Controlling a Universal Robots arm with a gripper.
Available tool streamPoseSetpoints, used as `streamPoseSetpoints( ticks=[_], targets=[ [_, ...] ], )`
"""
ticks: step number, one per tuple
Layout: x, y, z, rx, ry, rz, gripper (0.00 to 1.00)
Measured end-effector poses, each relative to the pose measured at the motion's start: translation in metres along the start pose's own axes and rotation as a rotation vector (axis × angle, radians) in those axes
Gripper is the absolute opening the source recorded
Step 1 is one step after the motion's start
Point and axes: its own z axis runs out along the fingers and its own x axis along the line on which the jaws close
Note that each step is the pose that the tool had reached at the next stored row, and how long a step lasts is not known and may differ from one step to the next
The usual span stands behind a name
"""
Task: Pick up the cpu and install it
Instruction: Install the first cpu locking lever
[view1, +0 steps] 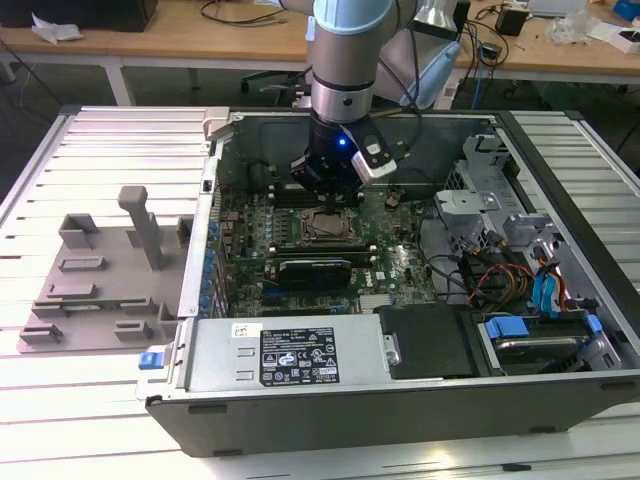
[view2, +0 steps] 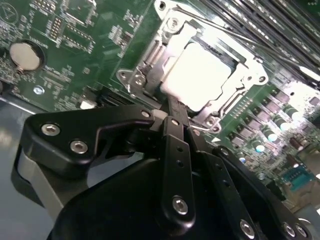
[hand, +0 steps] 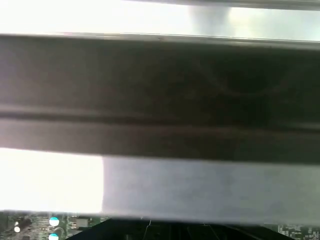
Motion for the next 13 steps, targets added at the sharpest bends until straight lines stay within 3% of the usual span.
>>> streamPoseSetpoints(
  ticks=[6,13],
  targets=[
    [0.0139,0.0006,-0.0028,0.0010,-0.0228,0.000,0.11],
    [0.0148,0.0099,-0.0027,0.0010,-0.0243,0.000,0.11]
  ],
)
